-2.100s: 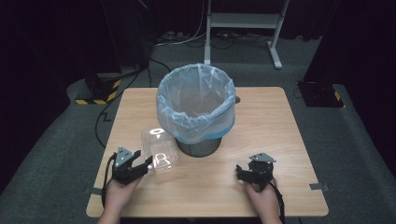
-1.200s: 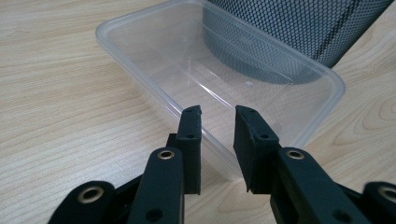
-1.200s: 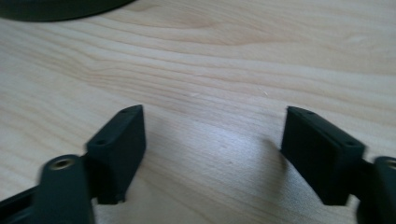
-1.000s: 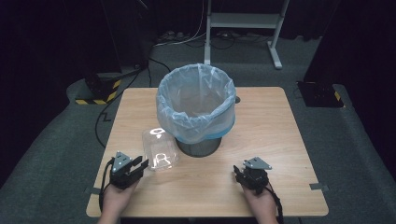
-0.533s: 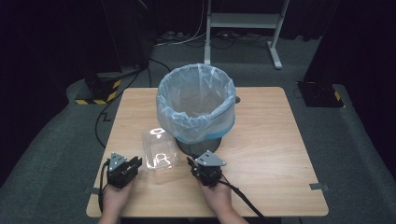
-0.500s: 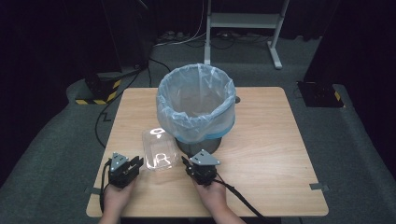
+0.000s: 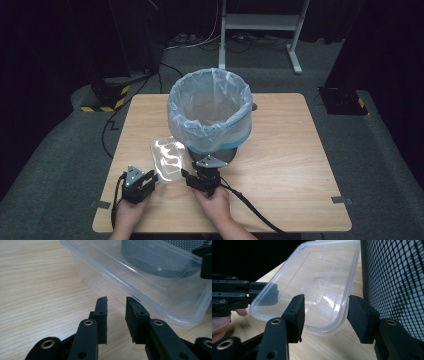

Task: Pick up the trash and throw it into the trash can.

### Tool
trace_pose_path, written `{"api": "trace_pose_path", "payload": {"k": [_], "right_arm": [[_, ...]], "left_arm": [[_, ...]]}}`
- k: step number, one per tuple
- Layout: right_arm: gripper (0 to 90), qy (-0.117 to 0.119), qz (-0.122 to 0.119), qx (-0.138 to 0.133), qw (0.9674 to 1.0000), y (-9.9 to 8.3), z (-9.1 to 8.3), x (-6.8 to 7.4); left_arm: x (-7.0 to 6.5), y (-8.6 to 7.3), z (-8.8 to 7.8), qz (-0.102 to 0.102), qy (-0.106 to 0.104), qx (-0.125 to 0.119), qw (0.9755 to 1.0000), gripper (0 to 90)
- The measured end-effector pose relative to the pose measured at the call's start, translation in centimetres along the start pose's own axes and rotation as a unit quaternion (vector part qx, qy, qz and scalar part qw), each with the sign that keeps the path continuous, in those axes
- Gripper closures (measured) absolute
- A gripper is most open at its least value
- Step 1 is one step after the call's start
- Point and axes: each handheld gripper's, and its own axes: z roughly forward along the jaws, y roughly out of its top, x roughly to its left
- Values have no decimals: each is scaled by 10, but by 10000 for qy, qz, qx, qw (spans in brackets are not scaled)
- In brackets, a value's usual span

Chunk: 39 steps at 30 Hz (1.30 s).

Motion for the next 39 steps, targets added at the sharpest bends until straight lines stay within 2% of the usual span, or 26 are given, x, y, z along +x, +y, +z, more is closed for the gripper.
{"api": "trace_pose_path", "payload": {"k": [2, 4, 6, 7, 11, 14, 15, 16, 18, 20, 22, 24, 27, 29, 31, 32, 33, 34, 35, 36, 38, 39], "right_arm": [[486, 24, -44, 49, 10000, -1, -3, 2], [485, 8, -133, 76, 9999, -3, -8, 5], [478, 20, -126, 112, 9999, -8, -15, 9], [473, 38, -158, 114, 9998, -11, -19, 12], [472, 171, -386, 61, 9991, -27, -38, 20], [480, 156, -480, 69, 9987, -36, -52, 26], [482, 160, -519, 68, 9985, -38, -56, 28], [482, 160, -519, 68, 9985, -38, -56, 28], [490, 118, -641, 33, 9979, -40, -68, 30], [494, 42, -748, -63, 9972, -38, -72, 29], [494, 57, -662, -110, 9977, -34, -73, 25], [493, 8, -631, -180, 9978, -28, -69, 19], [478, -17, -501, -178, 9986, -21, -59, 12], [449, -11, -341, -121, 9993, -16, -51, 7], [416, 18, -190, -17, 9998, -14, -43, 3], [410, 32, -110, 37, 9999, -14, -40, 2], [410, 32, -110, 37, 9999, -14, -40, 2], [405, 56, -24, 150, 9999, -15, -36, 1], [405, 56, -24, 150, 9999, -15, -36, 1], [400, 113, 3, 247, 9996, -17, -32, 1], [399, 183, 80, 242, 9995, -17, -32, 1], [399, 183, 80, 242, 9995, -17, -32, 1]], "left_arm": [[-3, -2, -4, 69, -15, -11, 10000, 712], [-7, -5, -9, 64, -37, -5, 10000, 716], [-10, -8, -12, 67, -51, -1, 10000, 722], [-16, -13, -18, 111, -57, 31, 9999, 725], [-26, -23, -29, 213, -156, 120, 9996, 722], [-32, -25, -32, 344, -190, 149, 9991, 713], [-33, -26, -32, 333, -168, 150, 9992, 703], [-33, -26, -32, 333, -168, 150, 9992, 686], [-31, -26, -30, 344, -132, 175, 9992, 664], [-24, -26, -32, 158, 59, 138, 9998, 662], [-18, -24, -35, 52, 153, 36, 9999, 656], [-17, -18, -40, -81, 206, -180, 9996, 646], [-20, -7, -42, -105, 94, -415, 9990, 612], [-26, -1, -40, -67, -24, -470, 9989, 546], [-30, 3, -34, -103, -210, -421, 9988, 481], [-30, 4, -30, -184, -315, -341, 9988, 439], [-30, 4, -30, -184, -315, -341, 9988, 399], [-31, 4, -25, -268, -379, -251, 9986, 376], [-31, 3, -21, -291, -383, -191, 9987, 355], [-29, 1, -17, -500, -525, -192, 9972, 327], [-25, 0, -16, -683, -721, -103, 9950, 325], [-25, 0, -16, -683, -721, -103, 9950, 312]]}}
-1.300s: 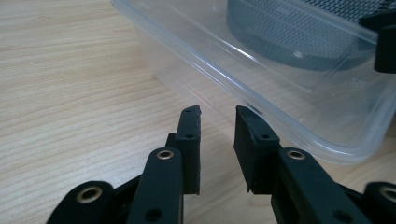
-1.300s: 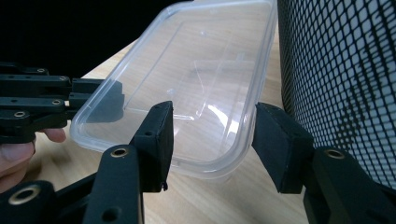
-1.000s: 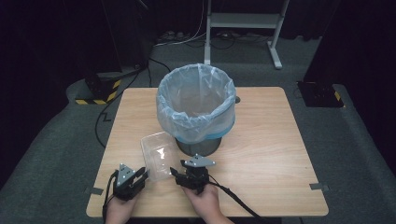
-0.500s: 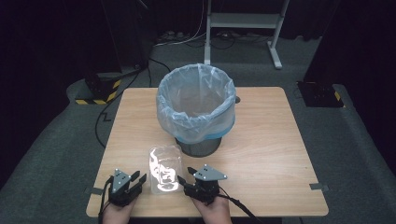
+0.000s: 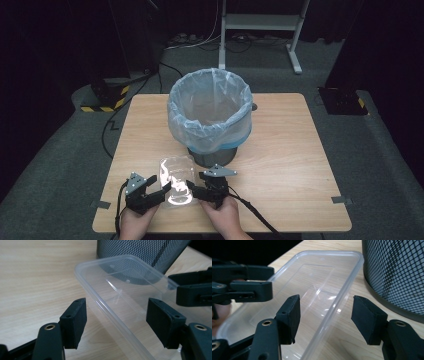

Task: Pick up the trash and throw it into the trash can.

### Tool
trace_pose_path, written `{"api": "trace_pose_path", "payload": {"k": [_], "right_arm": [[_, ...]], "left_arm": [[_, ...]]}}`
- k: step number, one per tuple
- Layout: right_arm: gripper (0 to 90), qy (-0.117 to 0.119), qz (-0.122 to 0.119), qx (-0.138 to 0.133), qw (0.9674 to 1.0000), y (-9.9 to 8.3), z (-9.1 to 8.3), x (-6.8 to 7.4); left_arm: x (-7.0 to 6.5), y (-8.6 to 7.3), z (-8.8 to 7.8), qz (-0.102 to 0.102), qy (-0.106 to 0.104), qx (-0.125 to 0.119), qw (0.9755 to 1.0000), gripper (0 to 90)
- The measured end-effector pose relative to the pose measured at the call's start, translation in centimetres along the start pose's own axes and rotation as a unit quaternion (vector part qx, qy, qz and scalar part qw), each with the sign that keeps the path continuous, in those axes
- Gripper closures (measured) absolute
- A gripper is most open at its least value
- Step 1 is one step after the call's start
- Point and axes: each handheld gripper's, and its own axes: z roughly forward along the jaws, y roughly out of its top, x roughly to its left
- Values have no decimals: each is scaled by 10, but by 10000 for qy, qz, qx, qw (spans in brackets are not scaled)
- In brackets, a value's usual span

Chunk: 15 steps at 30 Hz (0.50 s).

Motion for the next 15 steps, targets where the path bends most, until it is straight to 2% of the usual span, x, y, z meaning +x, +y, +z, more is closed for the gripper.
{"api": "trace_pose_path", "payload": {"k": [1, 2, 4, 5, 6, 8, 9, 10, 11, 12, 13, 14, 15], "right_arm": [[390, 119, 82, 85, 9999, 0, 1, -2], [386, 197, 158, 136, 9996, 0, 3, -3], [384, 290, 246, 179, 9991, 0, 4, -5], [401, 419, 379, 234, 9981, 0, 6, -5], [433, 435, 309, 237, 9983, 0, 5, -4], [456, 337, 224, 234, 9989, 1, 3, 0], [495, 299, 220, 167, 9992, 2, 0, 1], [495, 299, 220, 167, 9992, 2, 0, 1], [565, 210, 87, -20, 9997, 5, -8, 4], [612, 180, 51, -82, 9998, 6, -12, 6], [612, 180, 51, -82, 9998, 6, -12, 6], [681, 73, -150, -229, 9996, 8, -18, 8], [713, 8, -235, -282, 9993, 9, -21, 11]], "left_arm": [[5, -1, 3, -338, -358, 170, 9986, 300], [7, -1, 5, -414, -475, 200, 9978, 297], [7, -1, 5, -381, -530, 205, 9977, 330], [2, 0, 5, -244, -516, 185, 9982, 364], [-1, 1, 6, -241, -502, 211, 9982, 363], [-4, 3, 2, -182, -410, 112, 9989, 391], [-4, 4, -1, -105, -378, 6, 9992, 429], [-4, 4, -1, -105, -378, 6, 9992, 468], [-9, 7, -8, 73, -253, -166, 9995, 500], [-13, 8, -11, 146, -163, -281, 9994, 526], [-13, 8, -11, 146, -163, -281, 9994, 572], [-20, 8, -18, 343, 103, -504, 9981, 612], [-22, 8, -21, 471, 262, -553, 9970, 667]]}}
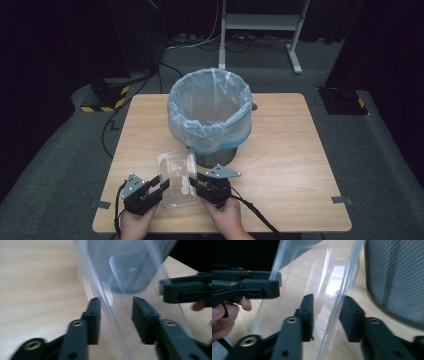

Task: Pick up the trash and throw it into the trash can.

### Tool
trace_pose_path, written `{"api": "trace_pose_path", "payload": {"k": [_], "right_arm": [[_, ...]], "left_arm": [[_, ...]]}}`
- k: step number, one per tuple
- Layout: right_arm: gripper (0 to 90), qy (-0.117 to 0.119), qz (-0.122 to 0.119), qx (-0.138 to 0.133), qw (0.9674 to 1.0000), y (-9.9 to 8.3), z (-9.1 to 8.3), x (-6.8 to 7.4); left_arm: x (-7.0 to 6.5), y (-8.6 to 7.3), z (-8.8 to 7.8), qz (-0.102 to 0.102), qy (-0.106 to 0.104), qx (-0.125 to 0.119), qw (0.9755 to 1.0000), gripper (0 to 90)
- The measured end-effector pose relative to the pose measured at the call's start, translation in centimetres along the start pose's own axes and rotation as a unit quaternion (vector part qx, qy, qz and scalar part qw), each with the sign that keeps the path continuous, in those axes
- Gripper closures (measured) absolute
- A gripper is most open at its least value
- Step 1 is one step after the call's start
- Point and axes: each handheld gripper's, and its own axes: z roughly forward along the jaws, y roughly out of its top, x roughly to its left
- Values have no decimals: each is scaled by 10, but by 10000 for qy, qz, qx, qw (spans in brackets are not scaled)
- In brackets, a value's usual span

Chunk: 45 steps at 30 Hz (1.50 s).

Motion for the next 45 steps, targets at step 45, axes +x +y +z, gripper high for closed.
{"api": "trace_pose_path", "payload": {"k": [45], "right_arm": [[753, -375, -1295, -1895, 9726, 73, -102, 48]], "left_arm": [[-57, 75, -75, 1040, -12, -2488, 9630, 800]]}}
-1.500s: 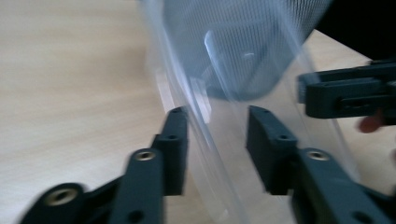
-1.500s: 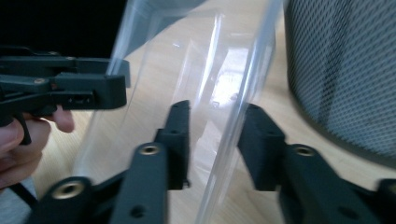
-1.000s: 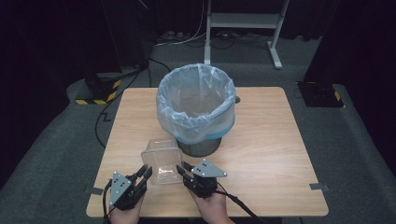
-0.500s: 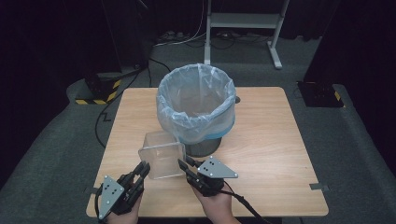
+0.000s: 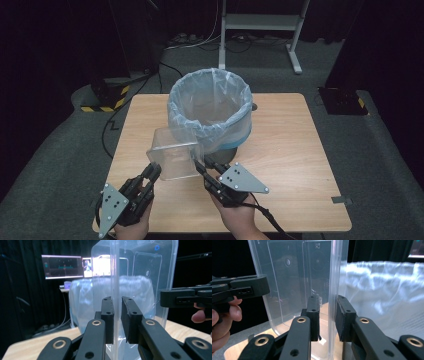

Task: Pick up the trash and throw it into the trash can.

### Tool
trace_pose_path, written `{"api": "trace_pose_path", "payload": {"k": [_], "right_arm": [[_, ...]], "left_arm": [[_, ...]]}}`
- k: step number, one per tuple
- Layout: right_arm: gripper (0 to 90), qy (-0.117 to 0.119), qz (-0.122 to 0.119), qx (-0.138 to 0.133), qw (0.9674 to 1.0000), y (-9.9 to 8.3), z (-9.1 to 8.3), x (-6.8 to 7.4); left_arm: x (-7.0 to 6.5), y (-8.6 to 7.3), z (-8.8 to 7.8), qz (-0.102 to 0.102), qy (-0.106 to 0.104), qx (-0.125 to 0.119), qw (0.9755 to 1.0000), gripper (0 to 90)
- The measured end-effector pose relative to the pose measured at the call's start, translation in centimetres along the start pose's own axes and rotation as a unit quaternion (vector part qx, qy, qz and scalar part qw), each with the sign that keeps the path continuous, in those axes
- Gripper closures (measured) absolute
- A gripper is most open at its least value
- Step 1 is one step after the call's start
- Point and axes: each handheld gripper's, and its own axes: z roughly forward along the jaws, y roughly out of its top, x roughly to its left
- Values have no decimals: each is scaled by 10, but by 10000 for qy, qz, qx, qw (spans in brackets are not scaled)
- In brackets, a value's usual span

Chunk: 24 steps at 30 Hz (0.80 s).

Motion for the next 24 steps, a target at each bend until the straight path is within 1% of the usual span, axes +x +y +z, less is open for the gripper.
{"api": "trace_pose_path", "payload": {"k": [1, 2, 4, 5, 6, 7, 8, 9, 11, 12, 13, 14, 15, 16, 17, 20, 21, 22, 24], "right_arm": [[753, -31, -80, -82, 9999, 7, -2, 0], [753, -58, -115, -131, 9998, 10, -3, 0], [752, -130, -207, -215, 9995, 17, -4, -1], [752, -151, -211, -276, 9993, 21, -4, -2], [752, -167, -234, -315, 9991, 25, -5, -4], [752, -167, -234, -315, 9991, 25, -5, -4], [751, -204, -246, -412, 9986, 33, -6, -6], [750, -229, -278, -463, 9983, 37, -7, -7], [750, -280, -293, -559, 9976, 46, -9, -9], [750, -297, -306, -602, 9973, 50, -9, -10], [751, -319, -309, -634, 9970, 53, -10, -10], [751, -344, -319, -680, 9966, 57, -10, -11], [751, -360, -297, -726, 9963, 61, -11, -12], [751, -360, -297, -726, 9963, 61, -11, -12], [753, -369, -279, -791, 9958, 67, -11, -14], [754, -411, -298, -846, 9951, 78, -11, -19], [754, -457, -337, -860, 9947, 81, -10, -21], [754, -485, -369, -887, 9942, 85, -9, -23], [752, -532, -364, -902, 9938, 89, -6, -29]], "left_arm": [[0, 3, 1, -2, -7, -40, 10000, 801], [0, 10, 3, 14, -25, -118, 9999, 801], [0, 17, 7, 37, -45, -203, 9998, 801], [0, 21, 8, 23, -55, -253, 9997, 802], [0, 25, 10, 61, -71, -289, 9995, 802], [0, 25, 10, 61, -71, -289, 9995, 803], [-1, 29, 12, 72, -81, -348, 9993, 803], [-1, 37, 16, 102, -102, -441, 9989, 803], [0, 45, 21, 121, -119, -508, 9986, 803], [0, 45, 21, 121, -119, -508, 9986, 803], [-1, 53, 25, 148, -108, -588, 9981, 803], [-1, 53, 25, 148, -108, -588, 9981, 803], [-1, 57, 27, 186, -119, -628, 9978, 803], [-1, 61, 29, 182, -110, -667, 9975, 803], [0, 69, 33, 230, -121, -724, 9970, 803], [2, 79, 42, 271, -129, -781, 9965, 802], [1, 81, 47, 142, -131, -889, 9959, 802], [3, 84, 49, 252, -129, -796, 9964, 802], [4, 88, 57, 256, -155, -806, 9963, 802]]}}
